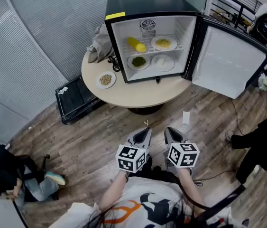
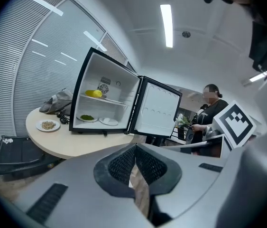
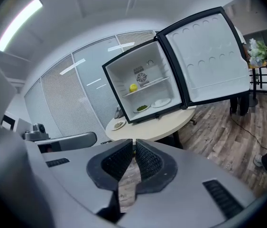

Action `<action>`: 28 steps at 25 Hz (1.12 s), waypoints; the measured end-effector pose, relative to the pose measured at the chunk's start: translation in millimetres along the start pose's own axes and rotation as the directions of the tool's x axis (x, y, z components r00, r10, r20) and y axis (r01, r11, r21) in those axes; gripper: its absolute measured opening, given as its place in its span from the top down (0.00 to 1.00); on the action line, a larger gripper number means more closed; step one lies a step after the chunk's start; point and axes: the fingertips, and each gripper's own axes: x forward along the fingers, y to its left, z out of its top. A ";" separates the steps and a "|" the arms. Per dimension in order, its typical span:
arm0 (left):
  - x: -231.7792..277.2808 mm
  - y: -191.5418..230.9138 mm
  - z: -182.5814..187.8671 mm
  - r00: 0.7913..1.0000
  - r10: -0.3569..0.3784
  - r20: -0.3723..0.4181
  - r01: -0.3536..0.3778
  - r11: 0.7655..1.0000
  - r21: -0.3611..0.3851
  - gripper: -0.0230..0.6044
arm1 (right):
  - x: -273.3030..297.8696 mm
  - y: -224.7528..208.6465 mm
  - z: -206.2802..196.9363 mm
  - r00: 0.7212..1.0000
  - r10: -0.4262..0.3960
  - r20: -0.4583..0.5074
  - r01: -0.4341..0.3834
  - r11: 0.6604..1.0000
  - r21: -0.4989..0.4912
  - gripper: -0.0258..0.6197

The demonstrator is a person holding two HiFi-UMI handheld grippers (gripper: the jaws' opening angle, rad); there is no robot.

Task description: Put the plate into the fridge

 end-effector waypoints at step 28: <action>-12.8 -15.0 -1.0 1.000 0.009 0.014 -0.010 0.999 0.037 0.95 | -5.2 6.1 1.5 1.000 0.012 -0.012 -0.013 0.996 -0.083 0.92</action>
